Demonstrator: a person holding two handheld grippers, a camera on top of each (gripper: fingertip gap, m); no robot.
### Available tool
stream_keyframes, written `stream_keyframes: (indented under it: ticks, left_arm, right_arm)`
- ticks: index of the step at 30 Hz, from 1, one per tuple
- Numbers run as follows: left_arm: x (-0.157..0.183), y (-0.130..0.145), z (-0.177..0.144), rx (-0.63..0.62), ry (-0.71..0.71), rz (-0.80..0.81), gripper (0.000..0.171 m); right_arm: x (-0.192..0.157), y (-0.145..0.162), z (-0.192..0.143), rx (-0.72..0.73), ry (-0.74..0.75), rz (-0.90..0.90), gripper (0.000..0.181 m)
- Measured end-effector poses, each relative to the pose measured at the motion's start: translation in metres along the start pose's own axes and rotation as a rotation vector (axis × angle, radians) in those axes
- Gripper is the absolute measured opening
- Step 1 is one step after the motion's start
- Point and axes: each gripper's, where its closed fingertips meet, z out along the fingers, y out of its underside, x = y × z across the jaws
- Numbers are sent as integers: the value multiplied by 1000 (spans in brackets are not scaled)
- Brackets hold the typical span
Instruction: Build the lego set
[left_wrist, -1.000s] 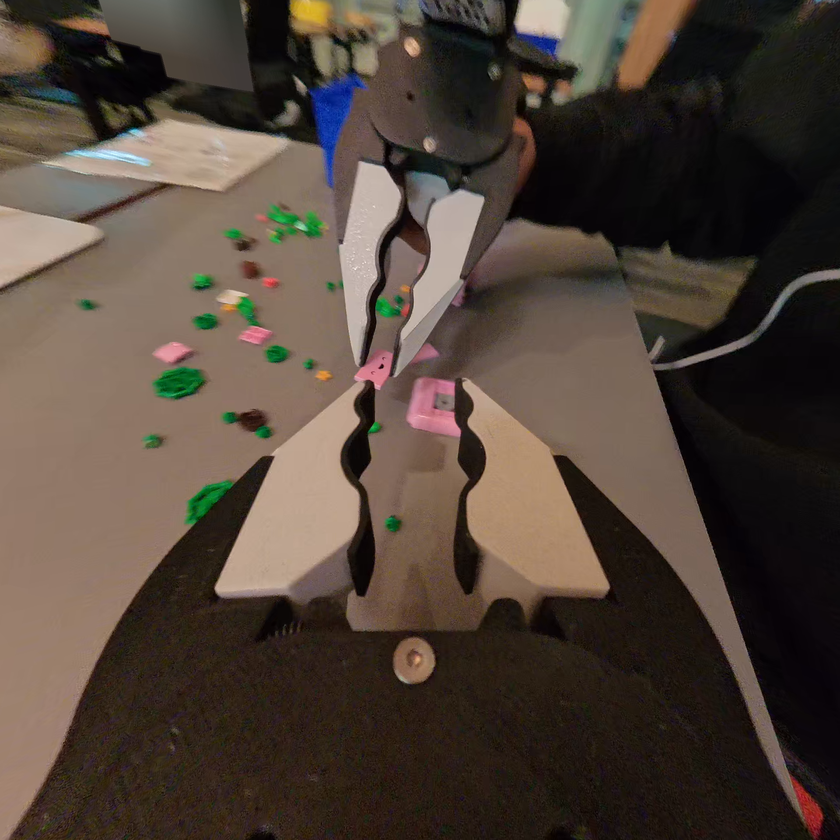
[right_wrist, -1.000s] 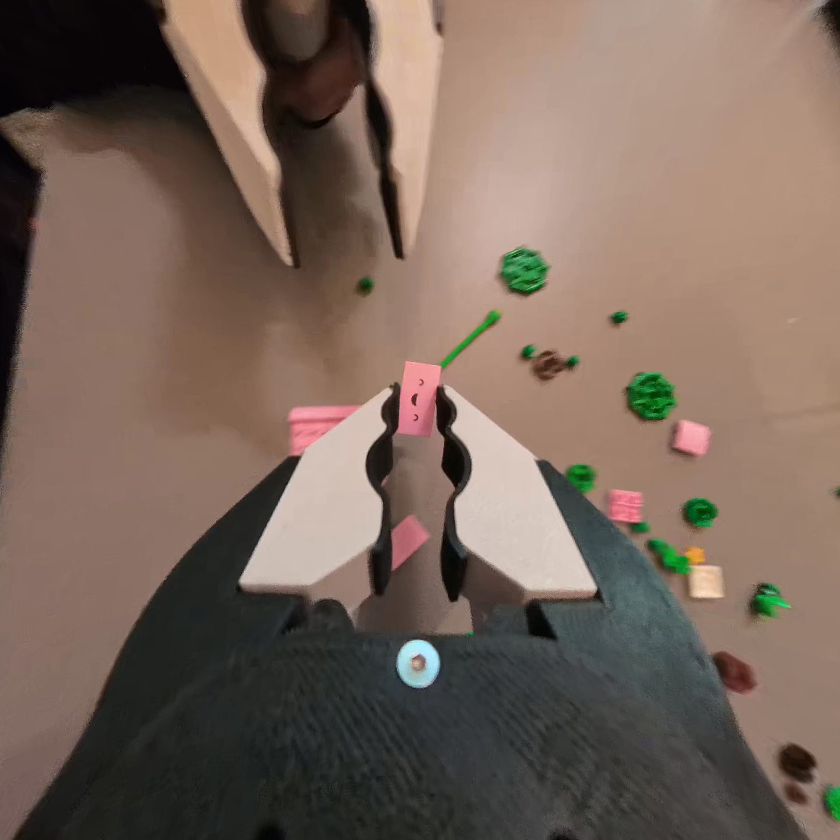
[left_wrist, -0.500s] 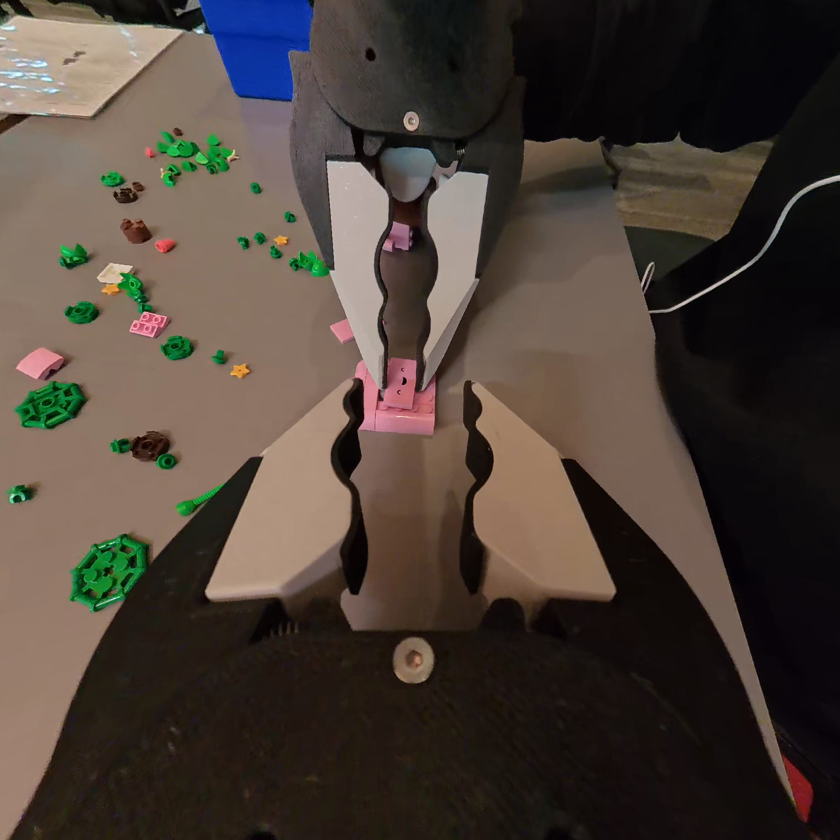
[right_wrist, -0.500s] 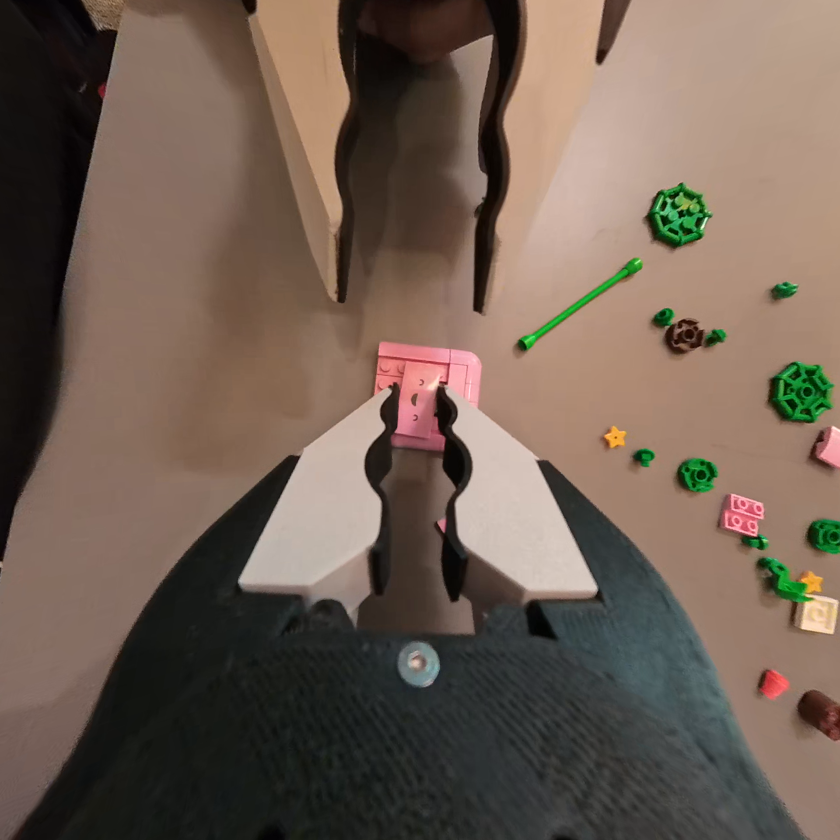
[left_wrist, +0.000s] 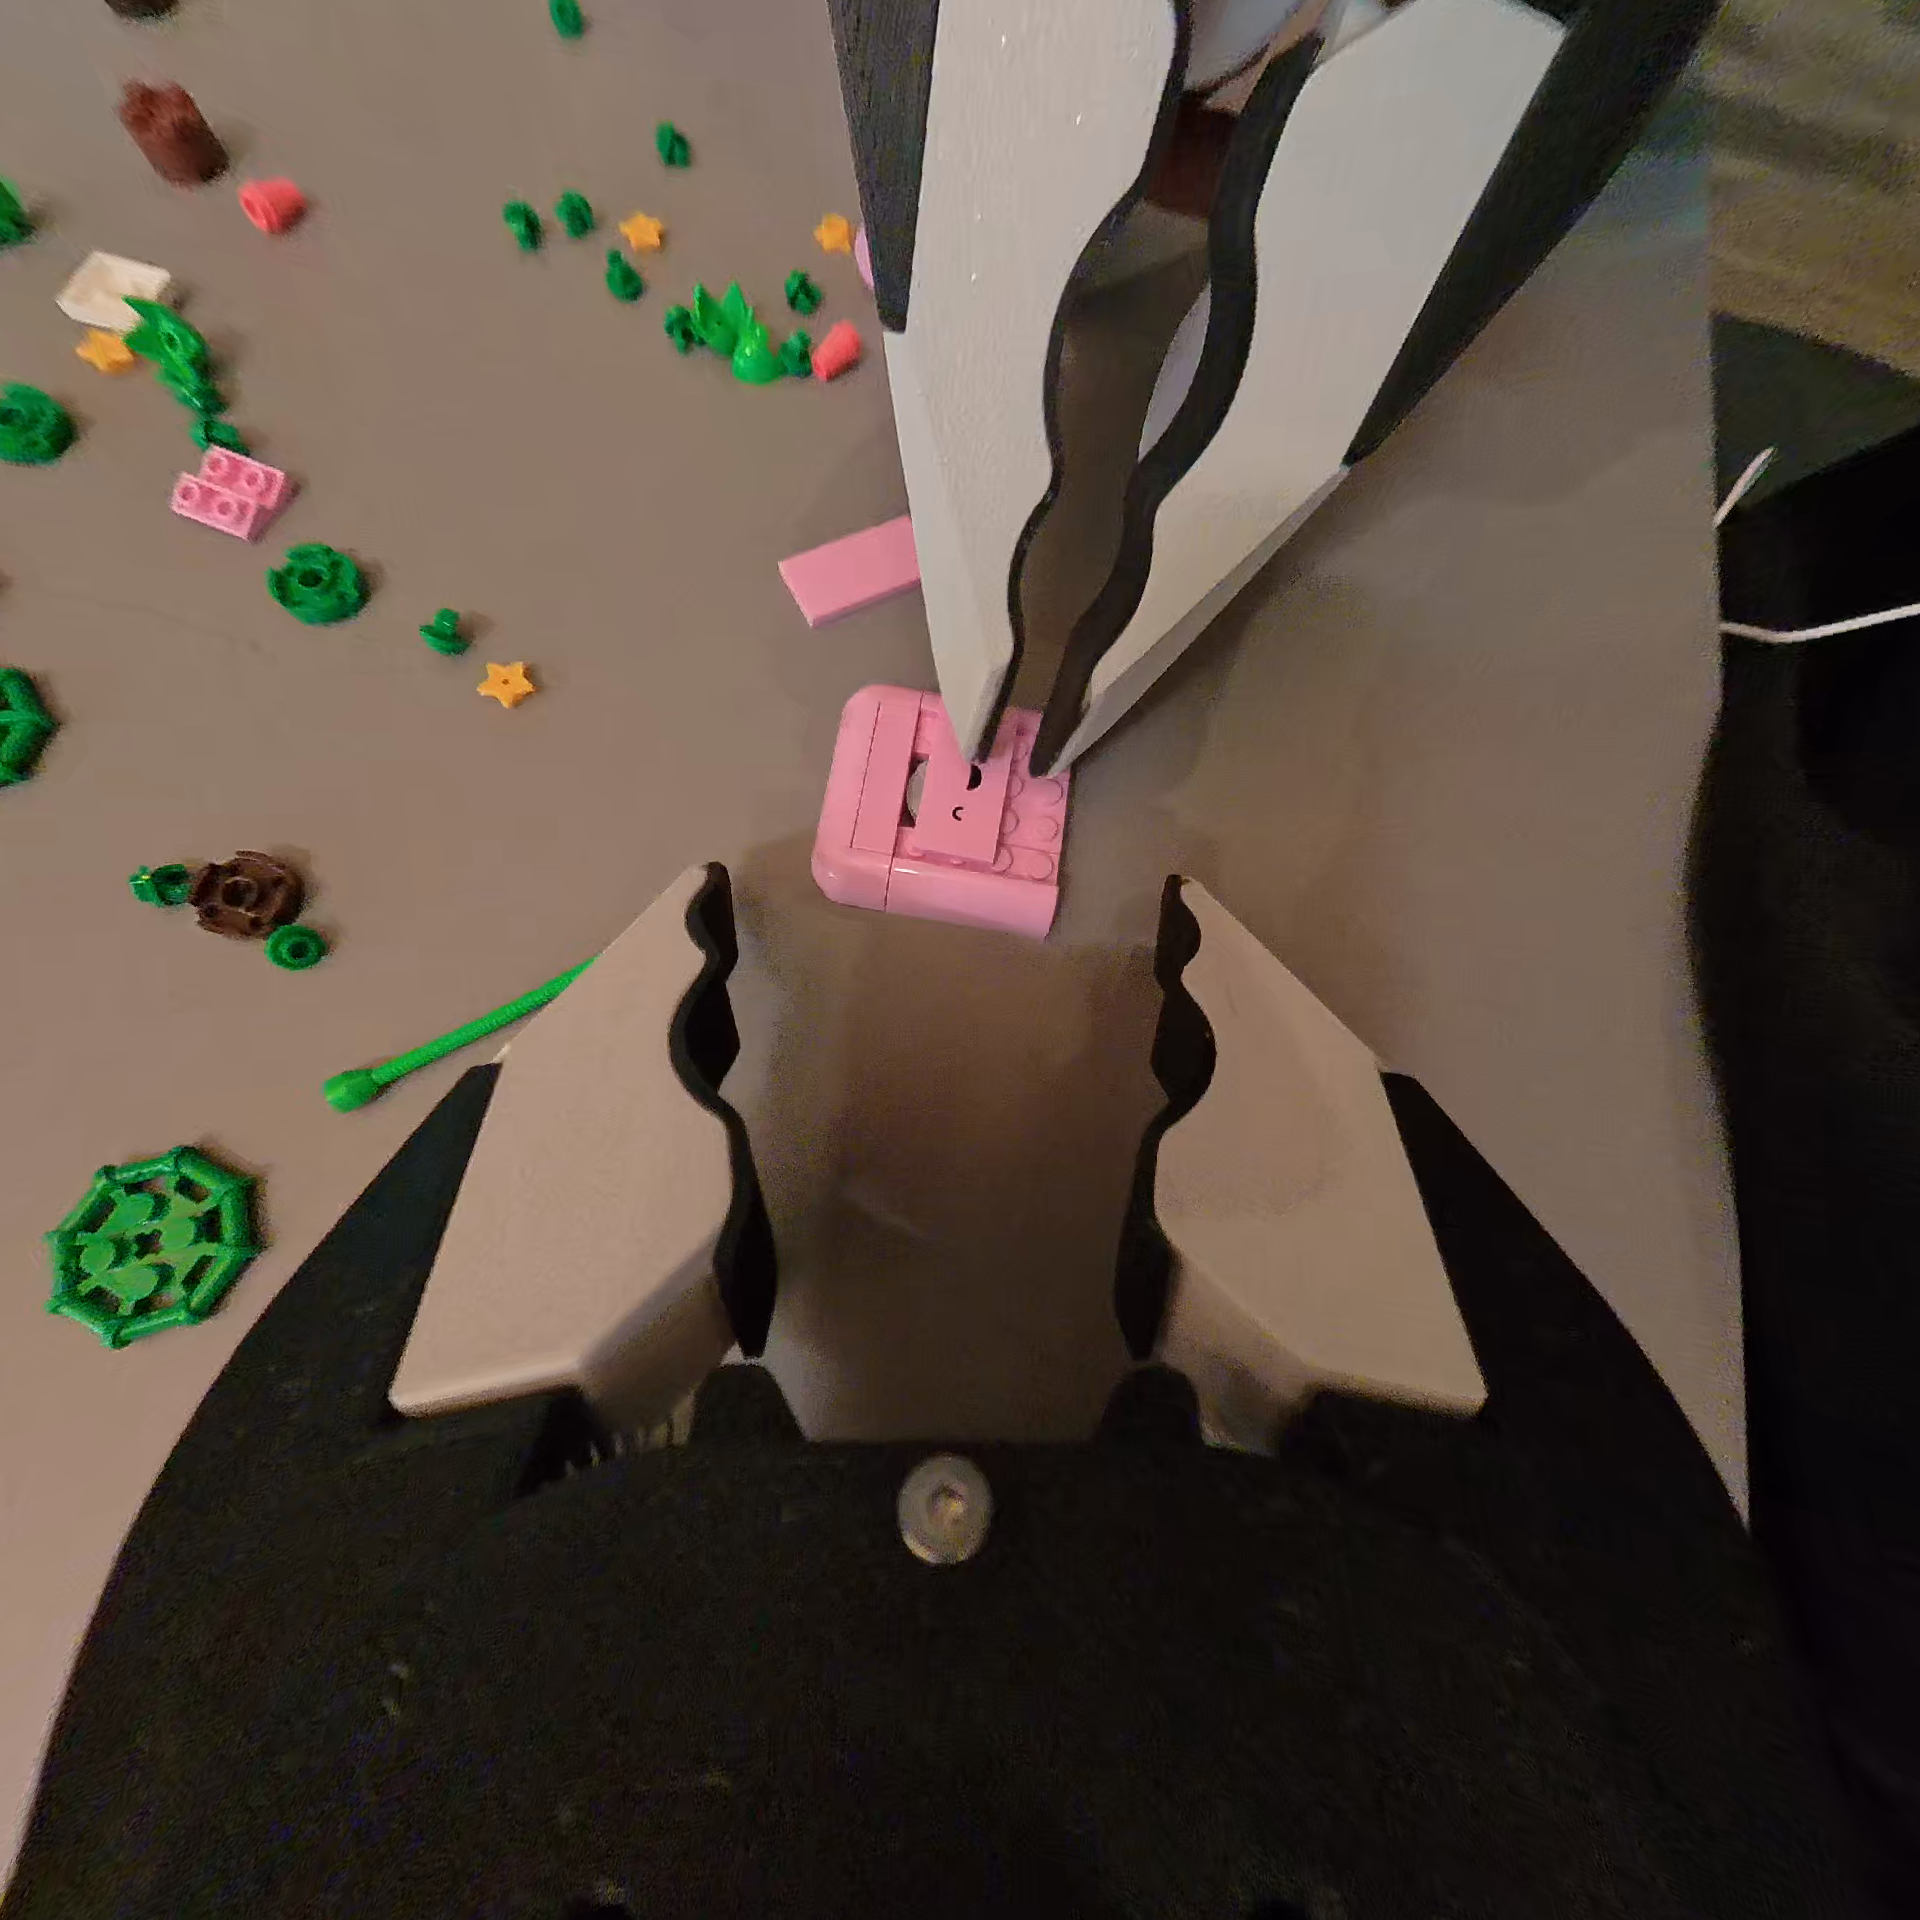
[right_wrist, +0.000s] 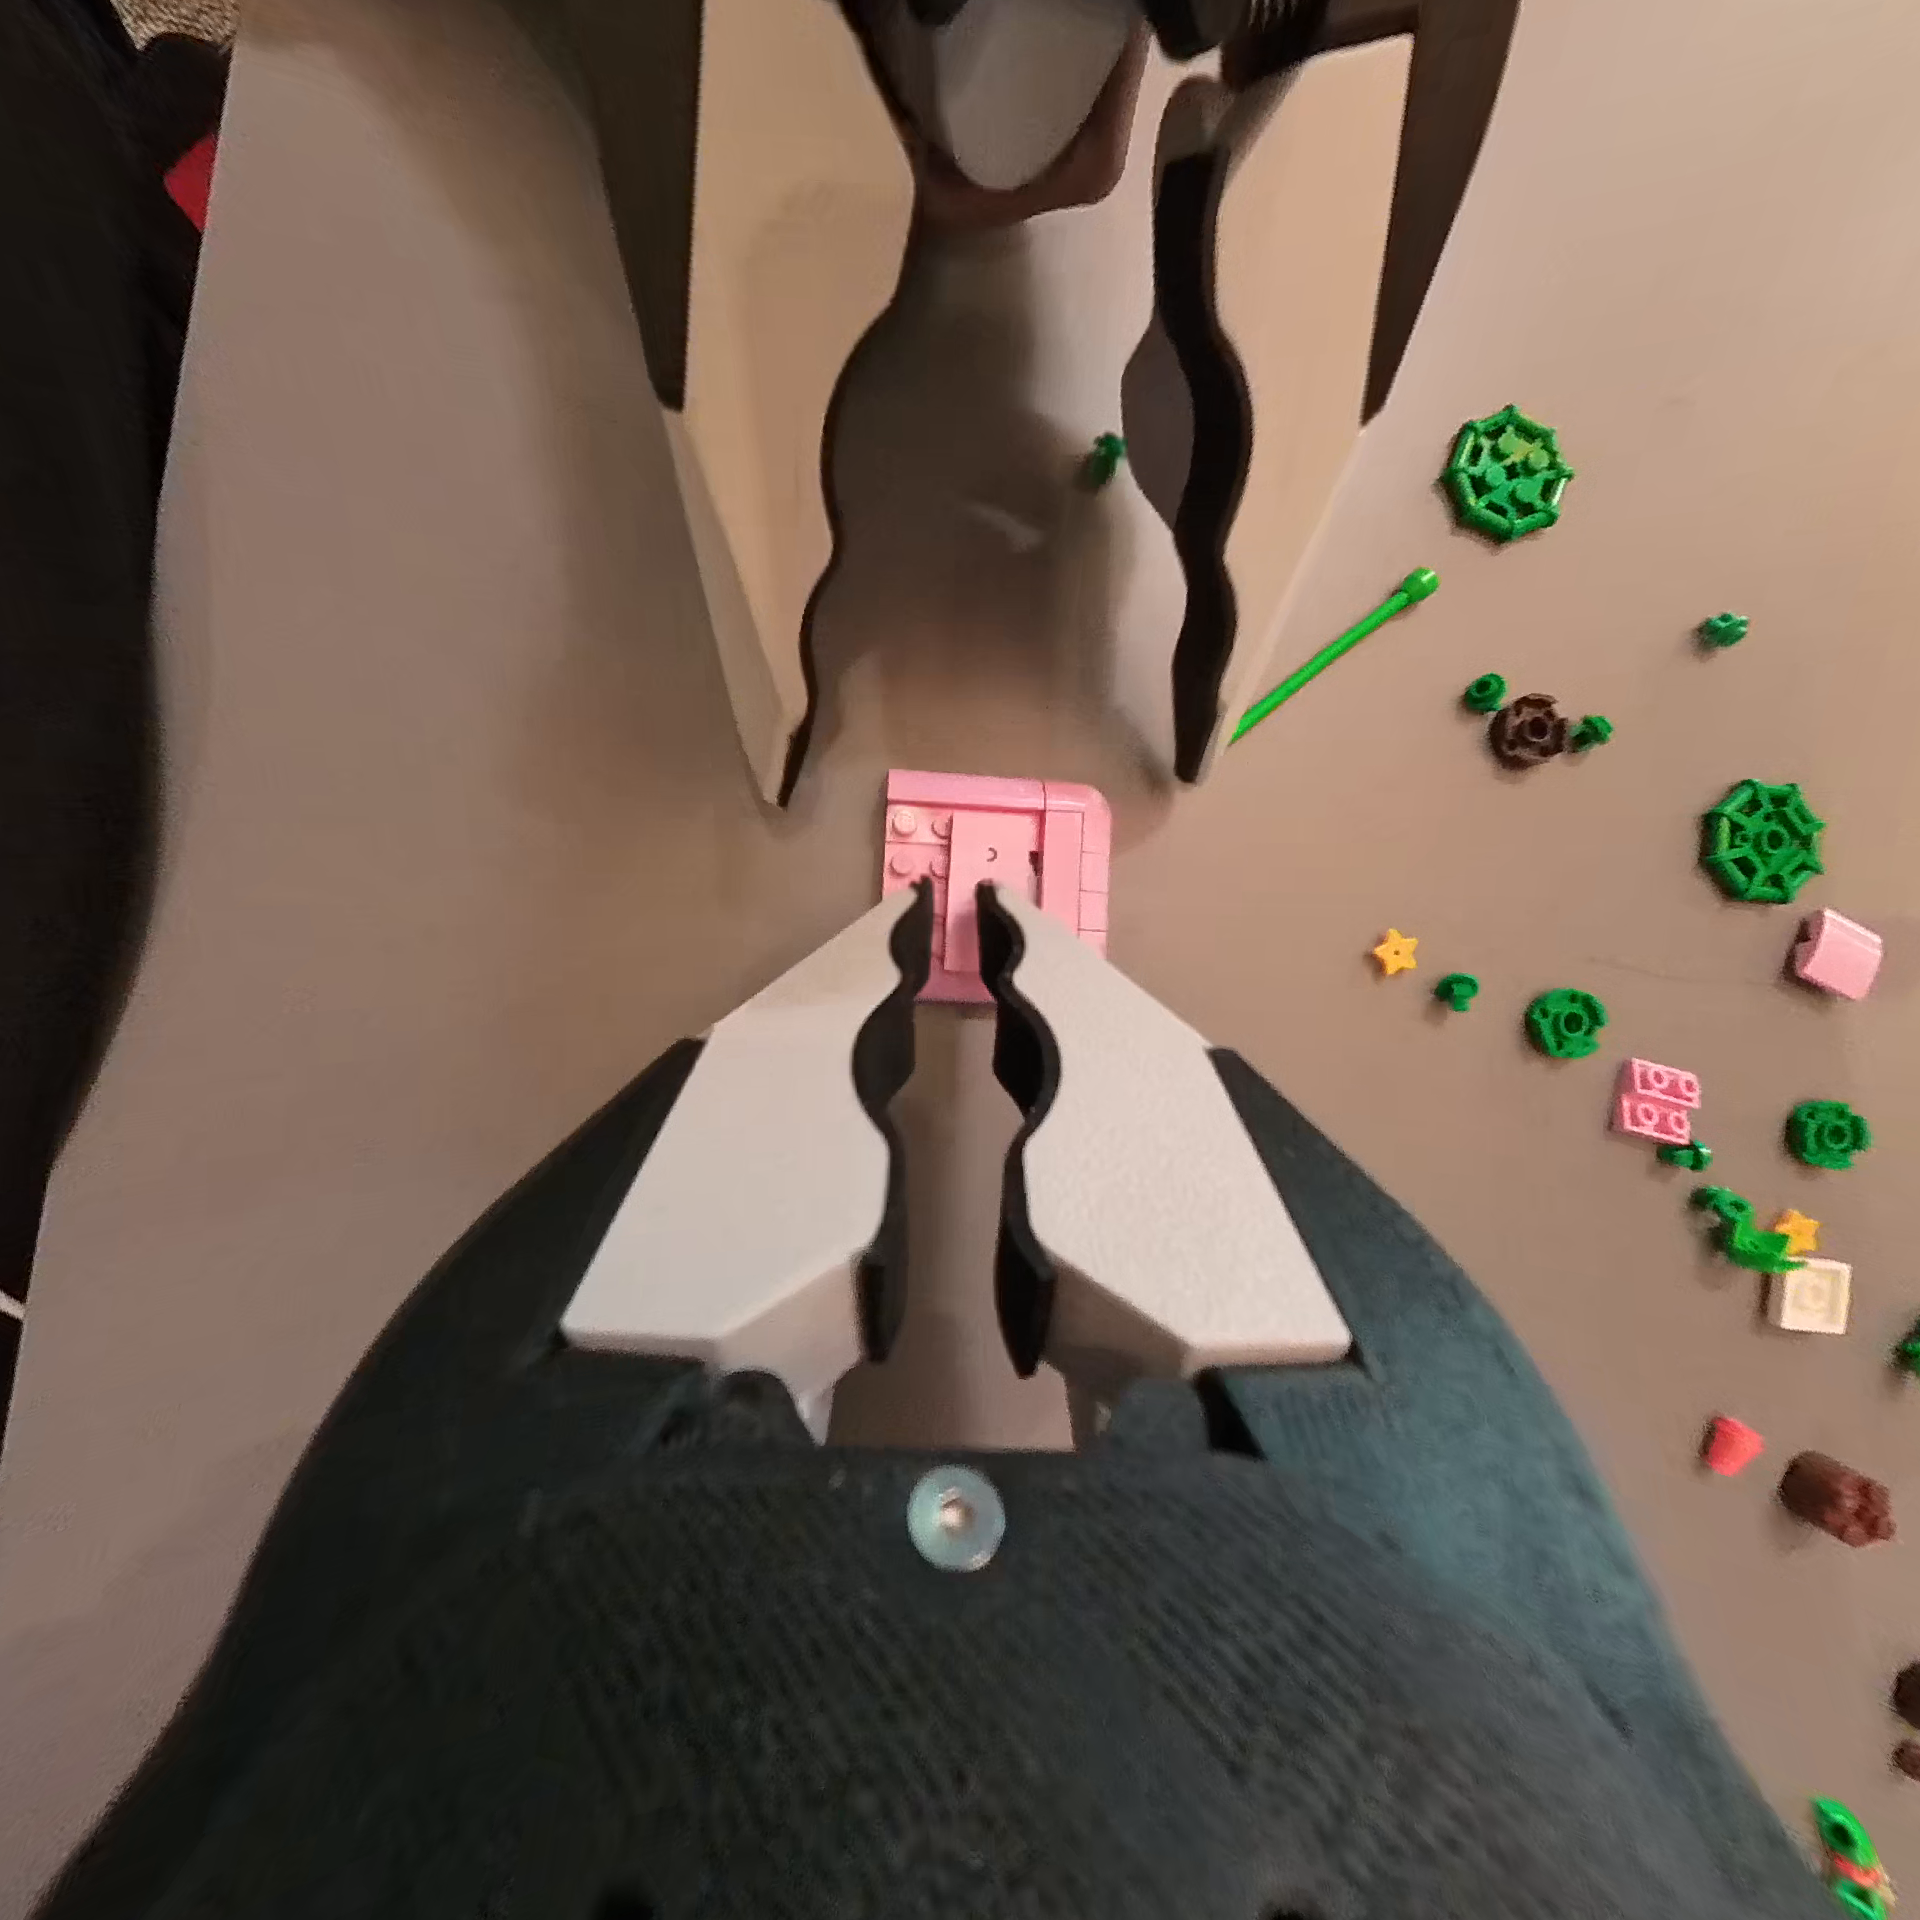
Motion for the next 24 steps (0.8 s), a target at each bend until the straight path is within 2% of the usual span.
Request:
stream_keyframes:
  ticks: [2,5,17,20,24]
  left_arm:
    - [0,4,6,-45,-3,3,79]
    - [5,-1,12,-45,12,12,77]
    - [2,-2,12,-45,-15,15,47]
    - [2,-2,12,-45,-14,15,46]
    - [3,-2,12,-46,-15,18,47]
  right_arm:
    - [1,1,3,-1,3,13,2]
    - [4,1,5,-7,8,22,0]
    - [5,-2,7,-23,11,48,0]
    - [5,-2,7,-26,-18,117,0]
    - [10,-4,11,7,-80,310,0]
